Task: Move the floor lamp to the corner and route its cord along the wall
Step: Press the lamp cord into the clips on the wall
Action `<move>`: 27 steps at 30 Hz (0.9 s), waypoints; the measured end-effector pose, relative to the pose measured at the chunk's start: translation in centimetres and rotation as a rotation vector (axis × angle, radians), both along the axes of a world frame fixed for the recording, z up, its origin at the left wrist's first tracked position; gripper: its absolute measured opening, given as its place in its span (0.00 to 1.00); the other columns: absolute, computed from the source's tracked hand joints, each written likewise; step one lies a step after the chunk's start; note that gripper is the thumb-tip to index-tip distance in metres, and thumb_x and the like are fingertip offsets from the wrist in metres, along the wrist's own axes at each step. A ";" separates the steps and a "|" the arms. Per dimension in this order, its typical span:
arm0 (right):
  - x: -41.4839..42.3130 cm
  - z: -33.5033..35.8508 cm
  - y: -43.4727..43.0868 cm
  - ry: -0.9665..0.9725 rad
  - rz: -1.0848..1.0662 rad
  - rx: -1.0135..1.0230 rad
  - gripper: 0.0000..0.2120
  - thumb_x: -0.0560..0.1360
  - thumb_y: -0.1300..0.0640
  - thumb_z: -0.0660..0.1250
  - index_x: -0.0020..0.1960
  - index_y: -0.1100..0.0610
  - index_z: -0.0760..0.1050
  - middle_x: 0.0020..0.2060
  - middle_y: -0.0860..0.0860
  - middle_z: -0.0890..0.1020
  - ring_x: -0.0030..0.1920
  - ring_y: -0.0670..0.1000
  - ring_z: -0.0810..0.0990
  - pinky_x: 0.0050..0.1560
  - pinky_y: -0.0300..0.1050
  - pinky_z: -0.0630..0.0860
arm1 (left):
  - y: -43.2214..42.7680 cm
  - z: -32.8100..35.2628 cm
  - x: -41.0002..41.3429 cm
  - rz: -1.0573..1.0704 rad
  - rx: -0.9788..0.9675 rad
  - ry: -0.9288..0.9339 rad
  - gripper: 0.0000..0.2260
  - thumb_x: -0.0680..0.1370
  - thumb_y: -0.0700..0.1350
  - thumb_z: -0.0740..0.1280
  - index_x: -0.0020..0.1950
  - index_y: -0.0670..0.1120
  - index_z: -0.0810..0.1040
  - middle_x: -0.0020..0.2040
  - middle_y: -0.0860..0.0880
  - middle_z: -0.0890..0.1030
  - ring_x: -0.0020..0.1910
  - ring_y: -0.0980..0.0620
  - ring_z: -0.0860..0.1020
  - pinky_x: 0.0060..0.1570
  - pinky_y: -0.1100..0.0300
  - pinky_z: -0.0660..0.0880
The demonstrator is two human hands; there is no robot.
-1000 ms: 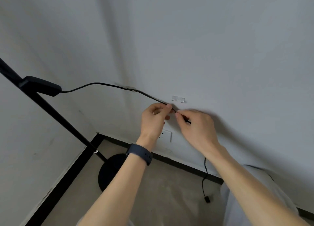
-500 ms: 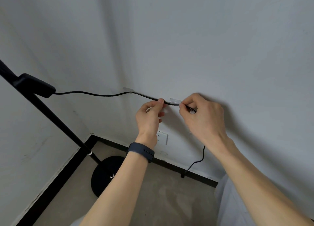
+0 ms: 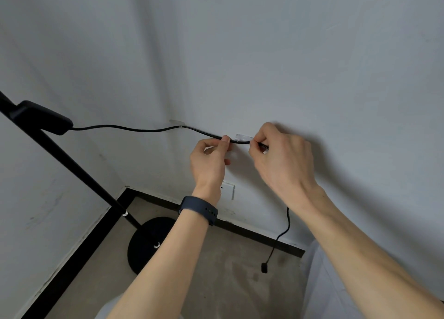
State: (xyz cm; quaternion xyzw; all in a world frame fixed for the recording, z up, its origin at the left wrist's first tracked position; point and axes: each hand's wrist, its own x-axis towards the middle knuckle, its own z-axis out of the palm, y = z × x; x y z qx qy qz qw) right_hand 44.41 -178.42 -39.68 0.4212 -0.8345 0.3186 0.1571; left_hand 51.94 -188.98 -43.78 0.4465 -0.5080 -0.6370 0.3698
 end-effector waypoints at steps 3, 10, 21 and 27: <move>-0.2 0.2 -0.8 0.082 0.024 -0.057 0.04 0.75 0.58 0.67 0.43 0.57 0.76 0.32 0.53 0.84 0.34 0.62 0.83 0.32 0.53 0.79 | 0.2 -0.2 0.0 0.022 -0.011 0.018 0.10 0.76 0.52 0.72 0.46 0.46 0.79 0.41 0.51 0.87 0.28 0.54 0.78 0.29 0.67 0.72; -0.3 -2.8 0.8 -0.236 0.001 -0.168 0.04 0.77 0.54 0.70 0.46 0.54 0.78 0.37 0.46 0.86 0.35 0.48 0.81 0.38 0.45 0.73 | 0.4 -0.2 -0.7 0.099 -0.008 0.064 0.09 0.76 0.50 0.72 0.46 0.46 0.78 0.40 0.50 0.86 0.24 0.56 0.75 0.34 0.60 0.74; 2.1 -12.8 3.8 -1.071 0.103 -0.144 0.15 0.84 0.51 0.57 0.45 0.53 0.79 0.41 0.48 0.85 0.45 0.44 0.82 0.51 0.41 0.75 | 0.7 -0.5 0.0 -0.058 -0.069 -0.012 0.14 0.78 0.58 0.68 0.48 0.47 0.78 0.41 0.52 0.85 0.28 0.53 0.77 0.33 0.61 0.73; 1.2 -13.0 3.3 -0.962 0.003 -0.165 0.15 0.82 0.47 0.61 0.41 0.51 0.80 0.31 0.44 0.80 0.32 0.38 0.77 0.35 0.29 0.71 | 3.5 -3.8 0.5 -0.357 -0.393 -0.271 0.05 0.77 0.52 0.71 0.46 0.52 0.83 0.43 0.58 0.85 0.43 0.61 0.81 0.41 0.70 0.74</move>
